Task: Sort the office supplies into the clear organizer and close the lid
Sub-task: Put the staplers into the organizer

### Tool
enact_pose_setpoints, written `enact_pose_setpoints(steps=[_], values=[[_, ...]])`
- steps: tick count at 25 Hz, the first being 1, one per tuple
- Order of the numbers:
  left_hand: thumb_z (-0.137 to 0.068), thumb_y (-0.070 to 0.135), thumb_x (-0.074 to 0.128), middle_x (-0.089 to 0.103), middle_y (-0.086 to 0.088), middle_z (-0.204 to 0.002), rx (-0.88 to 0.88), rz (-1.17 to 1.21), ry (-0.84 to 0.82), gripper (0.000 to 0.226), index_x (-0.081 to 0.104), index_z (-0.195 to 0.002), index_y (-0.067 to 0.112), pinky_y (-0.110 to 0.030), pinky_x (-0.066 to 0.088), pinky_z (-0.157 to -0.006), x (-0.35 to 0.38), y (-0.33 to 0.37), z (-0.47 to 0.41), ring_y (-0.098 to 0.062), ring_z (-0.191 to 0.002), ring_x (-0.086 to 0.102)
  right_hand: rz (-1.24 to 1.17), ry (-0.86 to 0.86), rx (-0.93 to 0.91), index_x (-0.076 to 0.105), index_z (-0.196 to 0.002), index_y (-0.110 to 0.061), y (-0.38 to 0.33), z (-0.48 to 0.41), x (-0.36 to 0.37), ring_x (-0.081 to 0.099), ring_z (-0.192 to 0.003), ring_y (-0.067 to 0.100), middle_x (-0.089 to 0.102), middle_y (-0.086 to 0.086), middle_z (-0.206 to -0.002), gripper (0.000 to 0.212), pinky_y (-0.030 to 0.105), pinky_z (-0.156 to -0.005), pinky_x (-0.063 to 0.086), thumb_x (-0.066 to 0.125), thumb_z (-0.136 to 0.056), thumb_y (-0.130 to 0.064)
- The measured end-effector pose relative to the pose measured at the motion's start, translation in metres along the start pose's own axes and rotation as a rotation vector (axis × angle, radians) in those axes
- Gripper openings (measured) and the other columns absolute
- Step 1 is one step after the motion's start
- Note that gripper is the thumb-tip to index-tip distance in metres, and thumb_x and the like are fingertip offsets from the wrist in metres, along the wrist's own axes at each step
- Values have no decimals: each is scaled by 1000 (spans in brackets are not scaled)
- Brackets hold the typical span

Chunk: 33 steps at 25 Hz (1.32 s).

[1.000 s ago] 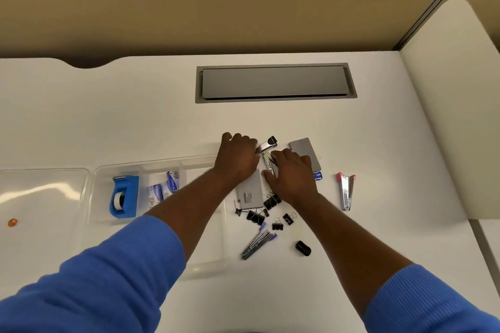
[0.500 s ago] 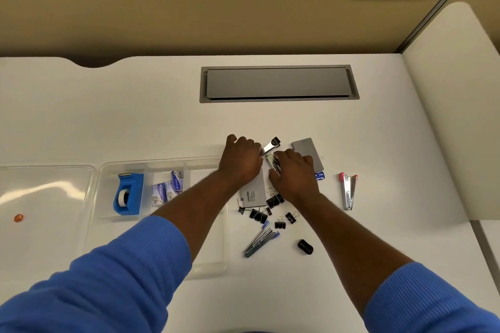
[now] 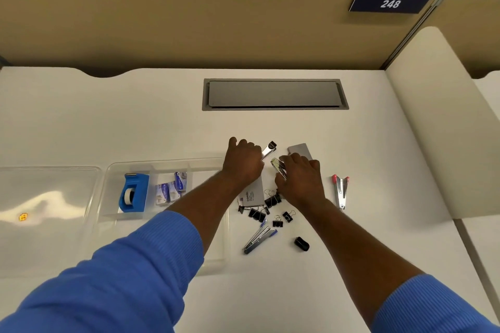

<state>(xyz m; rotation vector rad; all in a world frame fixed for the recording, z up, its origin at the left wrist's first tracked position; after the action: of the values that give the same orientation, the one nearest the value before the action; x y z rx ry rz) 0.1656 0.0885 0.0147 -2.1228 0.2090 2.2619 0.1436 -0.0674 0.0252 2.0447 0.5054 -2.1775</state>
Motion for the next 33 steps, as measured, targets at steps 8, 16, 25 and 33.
enact_pose_setpoints(steps=[8, 16, 25, 33], values=[[-92, 34, 51, 70, -4, -91, -54, -18, -7, 23, 65, -91, 15, -43, 32, -95, 10, 4, -9, -27, -91, 61, -32, 13, -10, 62, -121, -18, 4, -4, 5, 59, -100, 27, 63, 3, -109, 35, 40, -90, 35, 60, -88, -28], [-89, 37, 50, 69, -2, -79, -107, 67, 116, 25, 66, -84, 17, -40, 32, -86, -33, -14, -4, -24, -82, 60, -148, 182, -82, 65, -112, -16, -19, -12, -12, 62, -88, 25, 66, 2, -96, 33, 39, -83, 41, 65, -82, -28], [-83, 37, 54, 67, 6, -73, -263, 144, 245, 17, 66, -79, 26, -39, 31, -88, -82, -95, 89, -20, -79, 58, -171, 140, -272, 59, -125, -20, -108, 8, -37, 61, -93, 22, 66, -2, -104, 46, 39, -89, 39, 63, -83, -37], [-83, 44, 52, 67, 8, -78, -325, 136, 192, 21, 65, -82, 27, -37, 31, -96, -74, -153, 169, -16, -85, 58, -40, 36, -200, 62, -107, -18, -187, 22, -10, 65, -86, 26, 68, 1, -96, 32, 39, -81, 37, 58, -80, -35]])
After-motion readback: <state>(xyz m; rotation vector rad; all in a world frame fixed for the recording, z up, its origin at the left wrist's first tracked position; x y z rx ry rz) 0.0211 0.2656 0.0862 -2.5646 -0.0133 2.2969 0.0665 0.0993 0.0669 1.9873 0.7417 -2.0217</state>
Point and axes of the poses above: each hand's wrist, its own z-axis away from the middle knuckle, its own x-axis out of the palm, y = z × x, the point moved 5 cm from there along -z, towards the middle knuckle
